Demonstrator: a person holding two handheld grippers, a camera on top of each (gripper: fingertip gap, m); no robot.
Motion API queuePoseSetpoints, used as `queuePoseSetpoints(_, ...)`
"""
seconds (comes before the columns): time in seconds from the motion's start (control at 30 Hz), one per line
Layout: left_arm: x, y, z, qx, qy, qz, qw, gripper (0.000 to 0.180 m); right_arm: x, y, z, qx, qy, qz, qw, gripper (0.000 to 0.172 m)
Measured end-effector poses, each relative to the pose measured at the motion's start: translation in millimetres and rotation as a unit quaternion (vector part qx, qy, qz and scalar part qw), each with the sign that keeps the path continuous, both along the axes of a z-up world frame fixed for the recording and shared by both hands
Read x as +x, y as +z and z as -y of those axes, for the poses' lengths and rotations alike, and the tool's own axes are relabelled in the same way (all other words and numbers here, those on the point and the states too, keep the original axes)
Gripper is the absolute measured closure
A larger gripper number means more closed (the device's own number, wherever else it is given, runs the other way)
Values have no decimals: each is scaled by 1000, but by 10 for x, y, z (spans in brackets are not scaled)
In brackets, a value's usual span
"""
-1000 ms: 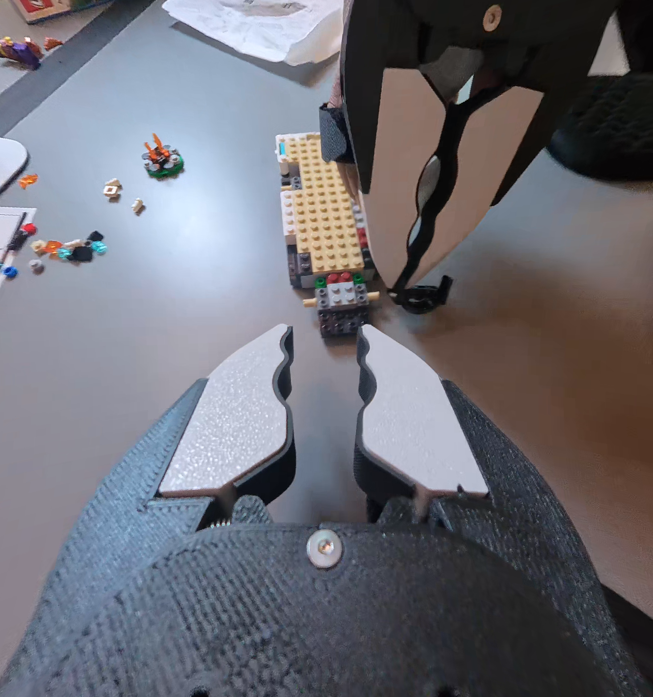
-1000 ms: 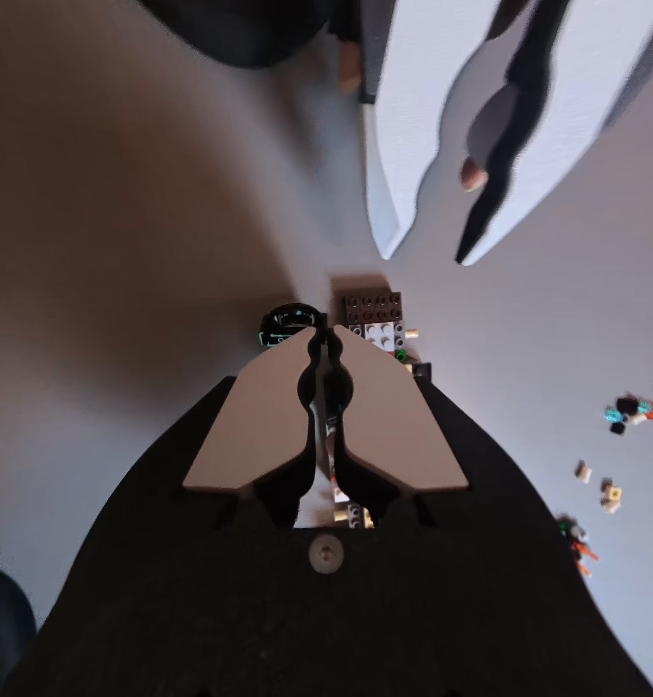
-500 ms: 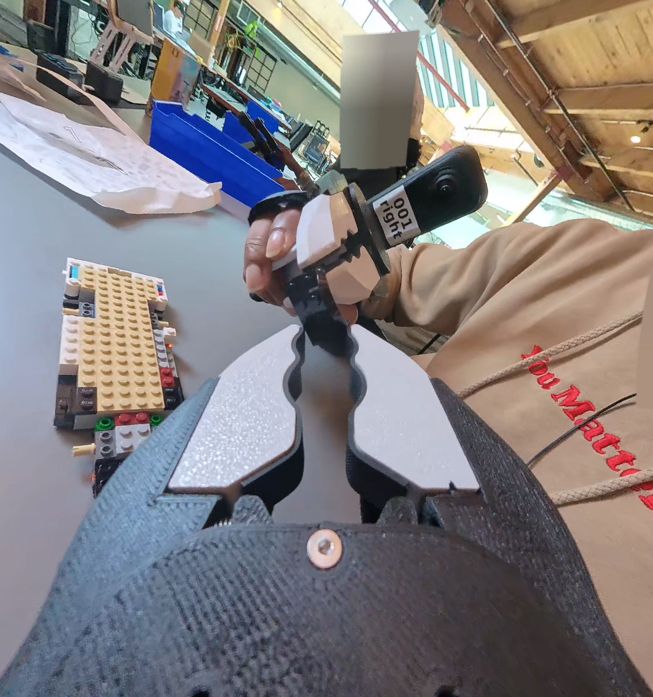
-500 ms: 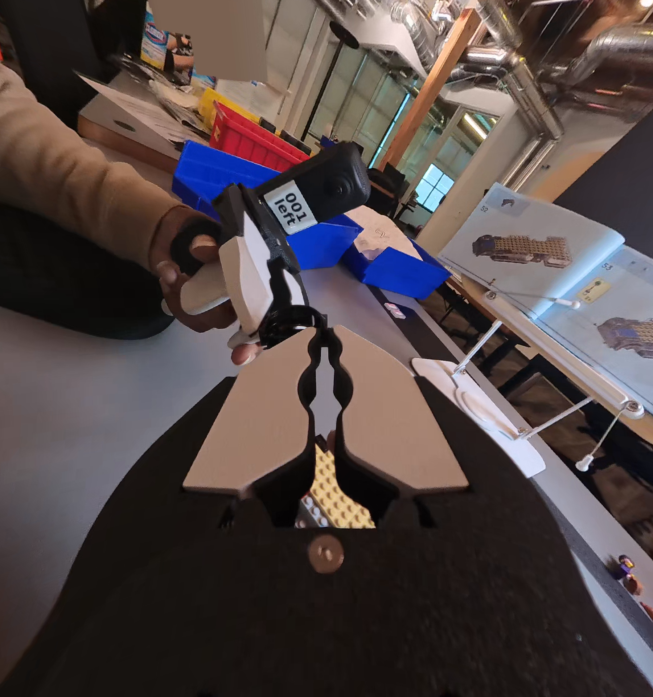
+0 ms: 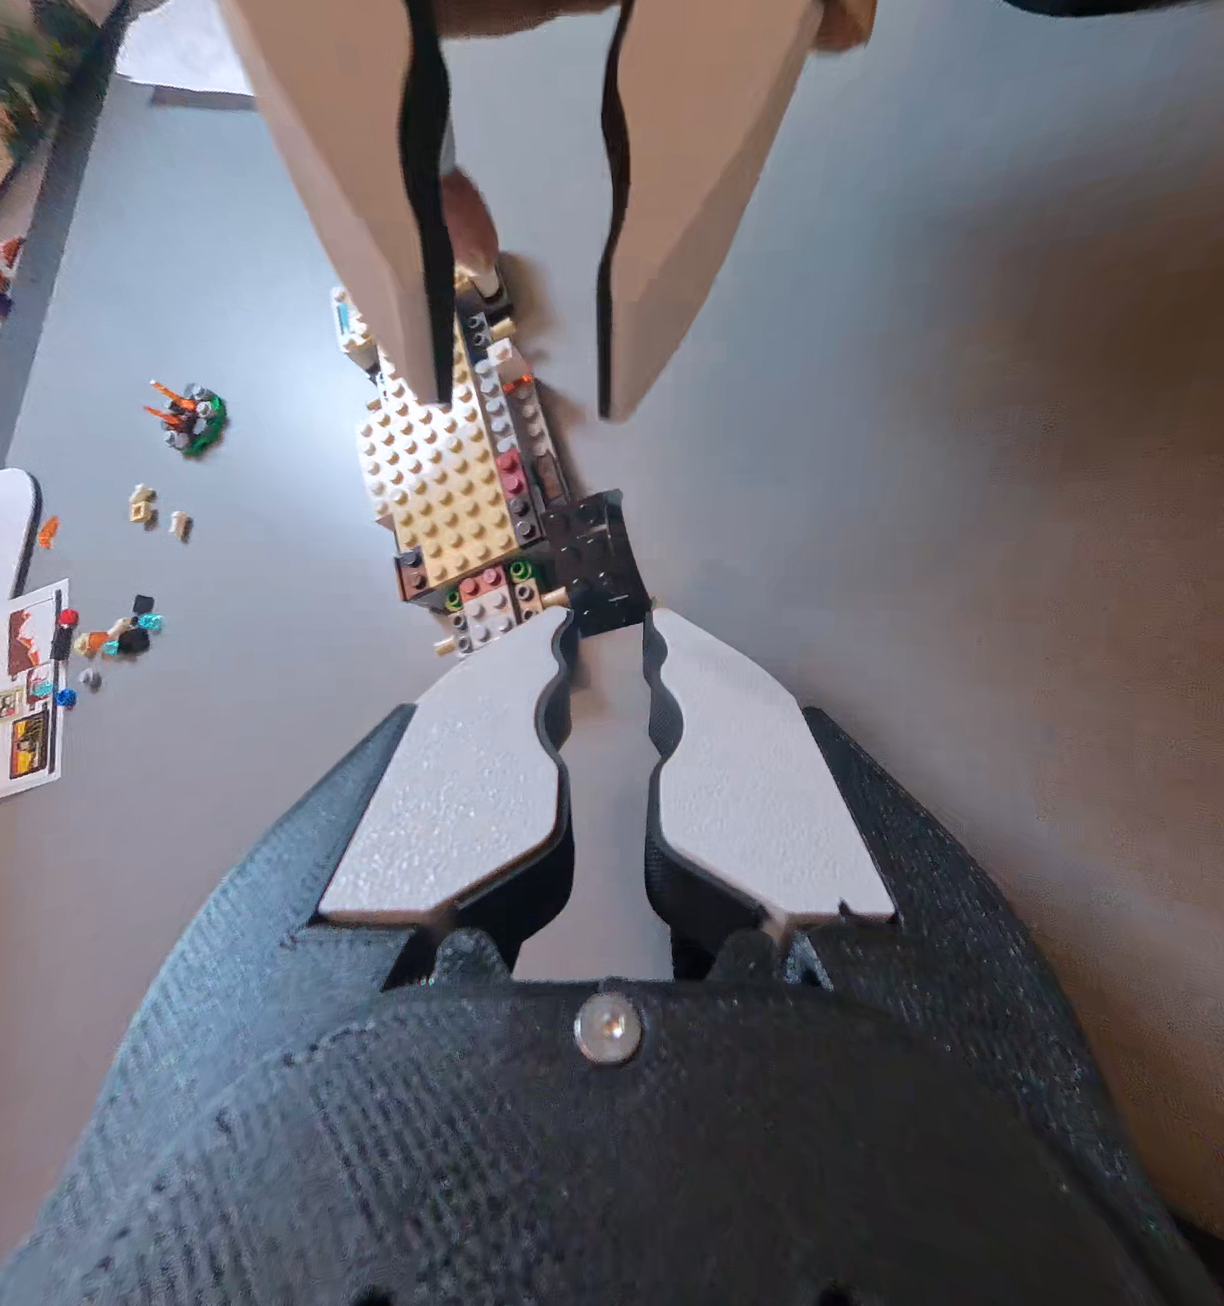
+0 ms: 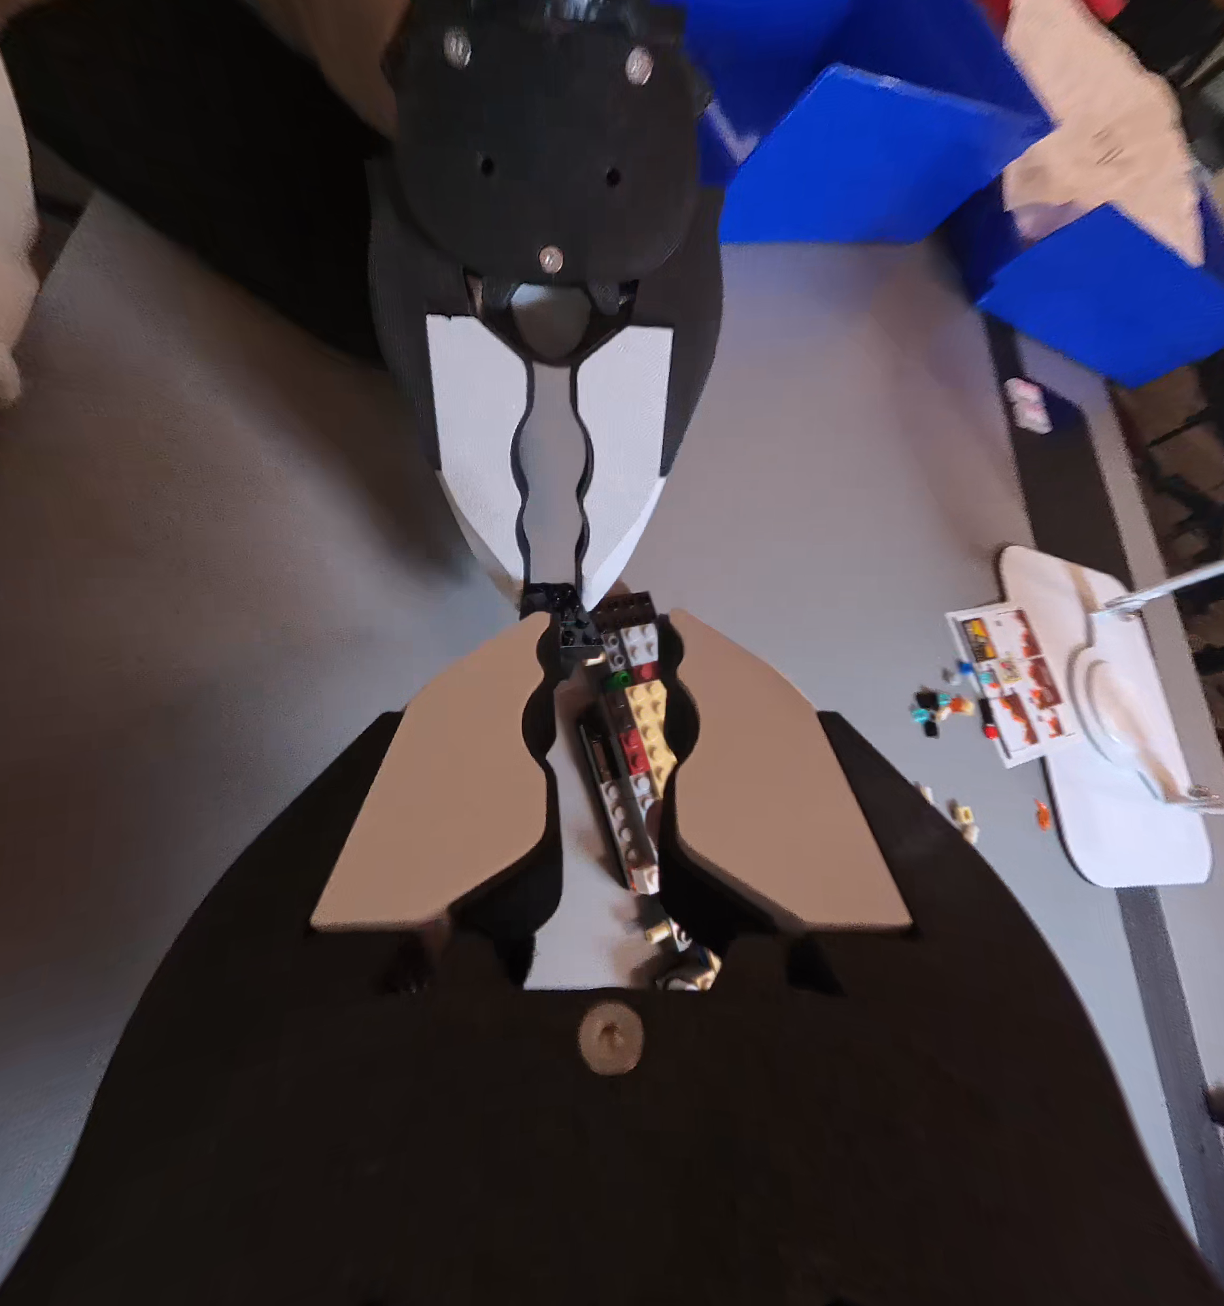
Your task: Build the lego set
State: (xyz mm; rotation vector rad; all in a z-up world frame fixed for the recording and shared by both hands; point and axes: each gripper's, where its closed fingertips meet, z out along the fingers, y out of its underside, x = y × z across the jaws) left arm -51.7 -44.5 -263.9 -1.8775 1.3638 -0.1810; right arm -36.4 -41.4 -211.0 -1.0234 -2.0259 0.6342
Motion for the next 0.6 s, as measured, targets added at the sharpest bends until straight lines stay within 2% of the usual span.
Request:
queuePoseSetpoints(0.13,-14,-5,8,19,-4,-24,1000,163,-57,-334,99,10,23,67,997,142)
queuePoseSetpoints(0.2,-9,-11,45,6,-10,-21,1000,163,-110,-362,110,7,20,52,998,154)
queuePoseSetpoints(0.27,-28,-20,37,6,-11,-17,1000,163,-120,-370,92,8,15,43,999,156)
queuePoseSetpoints(0.33,-47,18,20,-5,-10,17,1000,167,-88,-363,51,3,6,33,999,161)
queuePoseSetpoints(0.47,-212,103,-97,-58,26,94,994,148,39,-401,-103,-18,-25,32,999,161)
queuePoseSetpoints(0.6,-355,-72,-232,-68,64,68,993,138,2,-398,-144,-13,-28,22,999,161)
